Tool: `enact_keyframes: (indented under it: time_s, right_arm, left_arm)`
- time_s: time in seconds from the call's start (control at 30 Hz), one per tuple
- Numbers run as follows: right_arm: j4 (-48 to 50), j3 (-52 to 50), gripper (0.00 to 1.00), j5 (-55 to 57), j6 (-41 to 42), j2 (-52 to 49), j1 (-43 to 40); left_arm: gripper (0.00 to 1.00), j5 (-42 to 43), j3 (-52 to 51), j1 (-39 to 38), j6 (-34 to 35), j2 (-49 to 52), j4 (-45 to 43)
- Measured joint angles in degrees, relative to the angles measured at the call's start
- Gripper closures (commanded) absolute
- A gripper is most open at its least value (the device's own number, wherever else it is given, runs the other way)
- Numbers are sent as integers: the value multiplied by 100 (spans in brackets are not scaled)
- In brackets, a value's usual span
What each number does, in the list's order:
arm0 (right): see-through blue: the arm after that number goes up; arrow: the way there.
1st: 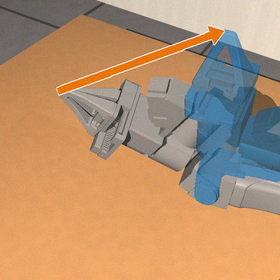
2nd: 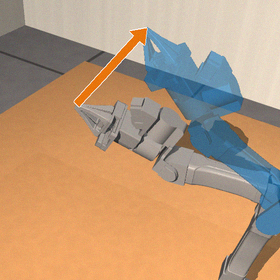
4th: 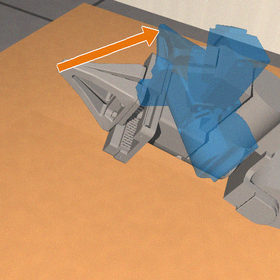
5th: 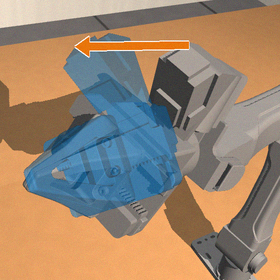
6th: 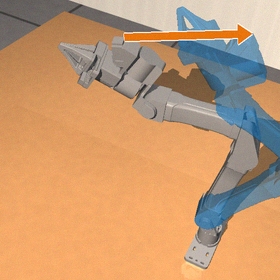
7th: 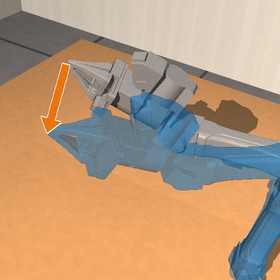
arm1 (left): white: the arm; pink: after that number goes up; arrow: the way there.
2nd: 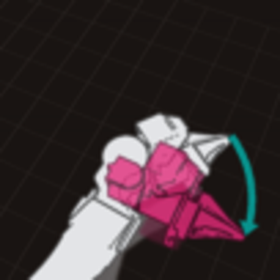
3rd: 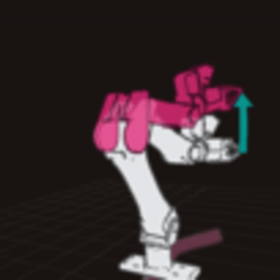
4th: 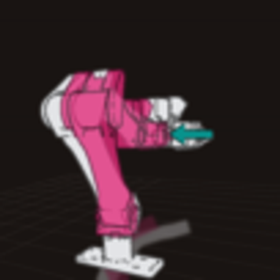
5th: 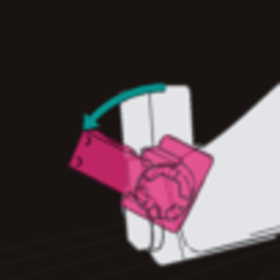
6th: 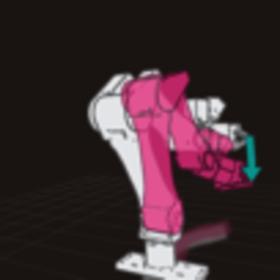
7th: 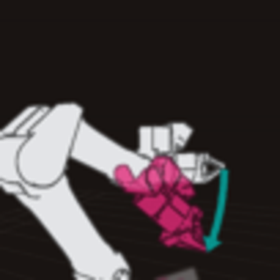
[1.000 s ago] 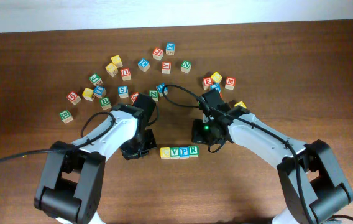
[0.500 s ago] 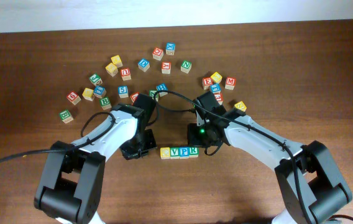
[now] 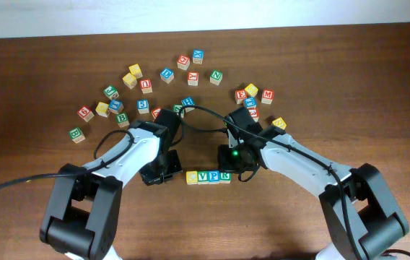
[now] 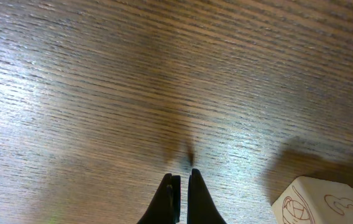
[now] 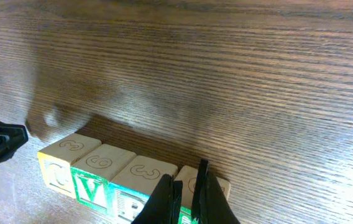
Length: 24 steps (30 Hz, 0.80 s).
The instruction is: Spell out CVPR
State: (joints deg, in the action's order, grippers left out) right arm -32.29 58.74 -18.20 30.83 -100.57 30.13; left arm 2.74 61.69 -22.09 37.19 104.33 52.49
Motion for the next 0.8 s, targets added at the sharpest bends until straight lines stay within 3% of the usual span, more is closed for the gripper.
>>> enact_keyframes:
  time_s: [0.37, 0.53, 0.63, 0.7, 0.8]
  right_arm:
    - [4, 0, 96, 177, 0, -85, 175]
    - [-111, 17, 96, 157, 4, -90, -317]
    - [-730, 236, 95, -101, -81, -98, -828]
    - [-1690, 341, 96, -181, -197, -103, -1152]
    - [-2304, 293, 96, -201, -455, -101, -1169]
  left_arm:
    - [100, -2, 0, 0, 0, 0, 2]
    - [100, 2, 0, 0, 0, 0, 0]
    - [100, 42, 0, 0, -2, 0, -31]
    - [100, 46, 0, 0, -4, 0, -42]
    - [100, 179, 0, 0, -85, 0, -164]
